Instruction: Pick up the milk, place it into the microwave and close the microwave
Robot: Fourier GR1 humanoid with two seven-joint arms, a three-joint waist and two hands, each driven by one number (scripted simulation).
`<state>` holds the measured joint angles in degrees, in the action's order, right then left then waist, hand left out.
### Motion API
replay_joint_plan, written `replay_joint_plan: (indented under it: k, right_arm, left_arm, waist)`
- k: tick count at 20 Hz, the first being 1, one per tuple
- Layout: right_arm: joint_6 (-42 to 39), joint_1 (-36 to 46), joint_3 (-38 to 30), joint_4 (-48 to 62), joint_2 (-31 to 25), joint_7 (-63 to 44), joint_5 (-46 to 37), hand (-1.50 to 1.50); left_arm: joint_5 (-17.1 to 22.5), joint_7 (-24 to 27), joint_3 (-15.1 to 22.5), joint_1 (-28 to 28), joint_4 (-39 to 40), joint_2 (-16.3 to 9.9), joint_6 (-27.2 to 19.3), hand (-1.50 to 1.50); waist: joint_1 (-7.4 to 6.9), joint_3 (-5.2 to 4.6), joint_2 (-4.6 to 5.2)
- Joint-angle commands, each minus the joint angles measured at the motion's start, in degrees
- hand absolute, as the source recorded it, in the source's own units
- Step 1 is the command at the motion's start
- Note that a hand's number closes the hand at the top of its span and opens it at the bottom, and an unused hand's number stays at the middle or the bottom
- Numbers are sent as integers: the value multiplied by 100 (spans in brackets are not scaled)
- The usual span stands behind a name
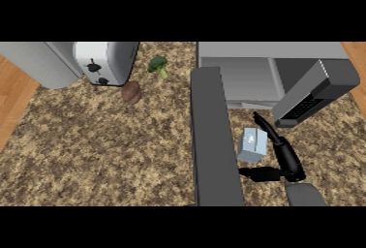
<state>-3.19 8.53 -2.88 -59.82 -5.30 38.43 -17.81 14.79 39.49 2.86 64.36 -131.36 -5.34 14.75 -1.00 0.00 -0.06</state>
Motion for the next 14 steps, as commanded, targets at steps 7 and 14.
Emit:
replay_joint_plan:
  k: [7,14]
  right_arm:
    - [1120,812,-168,1603,-42,780,-603,-150]
    - [1640,1345,-285,2829,-258,1295,-930,150]
  left_arm:
    - [-109,-138,-5,-155,76,168,56,-150]
    - [121,-94,-209,-139,148,161,313,-150]
  waist:
    - [-1,6,18]
    - [-29,8,29]
